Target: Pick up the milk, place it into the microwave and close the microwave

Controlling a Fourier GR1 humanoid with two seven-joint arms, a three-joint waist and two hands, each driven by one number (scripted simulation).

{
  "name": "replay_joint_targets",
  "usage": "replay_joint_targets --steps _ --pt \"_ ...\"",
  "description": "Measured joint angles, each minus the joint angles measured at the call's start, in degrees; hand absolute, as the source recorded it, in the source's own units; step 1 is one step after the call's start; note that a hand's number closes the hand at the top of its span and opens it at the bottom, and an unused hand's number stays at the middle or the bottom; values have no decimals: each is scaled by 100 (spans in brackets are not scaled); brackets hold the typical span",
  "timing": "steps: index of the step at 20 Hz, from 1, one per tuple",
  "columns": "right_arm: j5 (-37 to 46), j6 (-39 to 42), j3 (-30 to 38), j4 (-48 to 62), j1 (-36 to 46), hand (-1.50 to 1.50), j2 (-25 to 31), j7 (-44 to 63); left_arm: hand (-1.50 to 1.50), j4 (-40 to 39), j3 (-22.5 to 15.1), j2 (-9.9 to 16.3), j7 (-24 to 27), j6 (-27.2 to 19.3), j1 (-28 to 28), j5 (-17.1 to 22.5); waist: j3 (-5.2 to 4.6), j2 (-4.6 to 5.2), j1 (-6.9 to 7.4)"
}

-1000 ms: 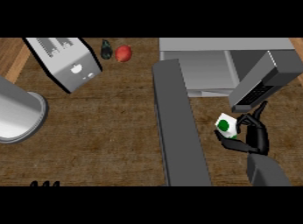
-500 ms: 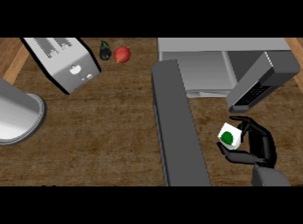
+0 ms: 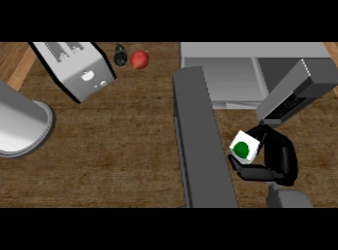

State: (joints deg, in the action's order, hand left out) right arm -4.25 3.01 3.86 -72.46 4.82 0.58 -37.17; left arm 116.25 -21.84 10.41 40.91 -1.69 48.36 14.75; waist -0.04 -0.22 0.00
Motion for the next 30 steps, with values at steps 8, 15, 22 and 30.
replay_joint_targets --steps 8,15,22,30 --pt "321 -870 -332 156 726 150 -34 570 -150 7 303 165 -16 70 -43 285 3 19 56" --pt "588 -1603 -257 1513 1673 150 -23 537 -150 -74 448 296 -29 208 -87 411 6 31 99" --pt "348 -1783 159 3343 2700 150 97 -48 -150 -73 431 349 118 325 115 409 8 55 148" --pt "603 -2452 548 5041 3793 150 373 -433 -150 -197 480 371 74 390 -122 424 18 143 338"
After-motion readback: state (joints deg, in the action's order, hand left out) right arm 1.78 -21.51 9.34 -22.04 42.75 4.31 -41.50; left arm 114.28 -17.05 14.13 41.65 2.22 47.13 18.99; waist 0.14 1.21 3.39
